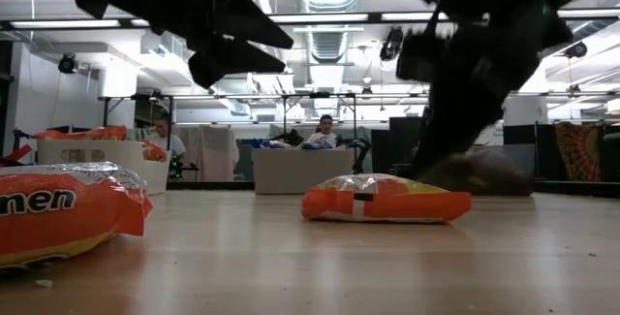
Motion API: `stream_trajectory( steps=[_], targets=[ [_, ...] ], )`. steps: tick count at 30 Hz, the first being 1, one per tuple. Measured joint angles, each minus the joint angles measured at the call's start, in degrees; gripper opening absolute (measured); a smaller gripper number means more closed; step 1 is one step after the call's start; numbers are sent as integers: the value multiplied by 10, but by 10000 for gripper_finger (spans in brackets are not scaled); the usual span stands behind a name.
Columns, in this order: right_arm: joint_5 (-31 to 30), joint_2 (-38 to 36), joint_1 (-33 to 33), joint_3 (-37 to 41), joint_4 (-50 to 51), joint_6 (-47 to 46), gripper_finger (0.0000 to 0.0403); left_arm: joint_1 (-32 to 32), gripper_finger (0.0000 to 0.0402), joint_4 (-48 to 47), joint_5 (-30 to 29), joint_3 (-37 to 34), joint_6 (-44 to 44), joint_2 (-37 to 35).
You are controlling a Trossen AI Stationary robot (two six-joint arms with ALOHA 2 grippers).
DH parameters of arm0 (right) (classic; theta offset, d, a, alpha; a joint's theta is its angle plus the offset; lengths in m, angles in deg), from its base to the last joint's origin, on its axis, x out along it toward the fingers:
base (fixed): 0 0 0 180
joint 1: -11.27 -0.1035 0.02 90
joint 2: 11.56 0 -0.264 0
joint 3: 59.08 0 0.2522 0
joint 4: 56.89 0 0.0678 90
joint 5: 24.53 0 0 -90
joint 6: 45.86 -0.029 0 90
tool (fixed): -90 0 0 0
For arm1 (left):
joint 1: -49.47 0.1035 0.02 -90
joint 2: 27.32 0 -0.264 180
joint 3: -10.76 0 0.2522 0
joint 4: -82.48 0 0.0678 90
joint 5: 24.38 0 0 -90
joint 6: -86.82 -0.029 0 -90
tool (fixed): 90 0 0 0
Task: Sort Maruchan noodles
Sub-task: Put the middle orange noodle pack into the white bin
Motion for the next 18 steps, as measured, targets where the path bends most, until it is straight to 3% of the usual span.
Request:
stream_trajectory(
  steps=[9, 18],
  targets=[
    [-45, 91, 6, 18, -39, -23, 8, 0, 192, 54, -6, -31, 55, 10],
    [-53, 110, 8, 14, -54, -23, 8, 7, 228, 43, 12, 55, 114, 156]
  ],
)
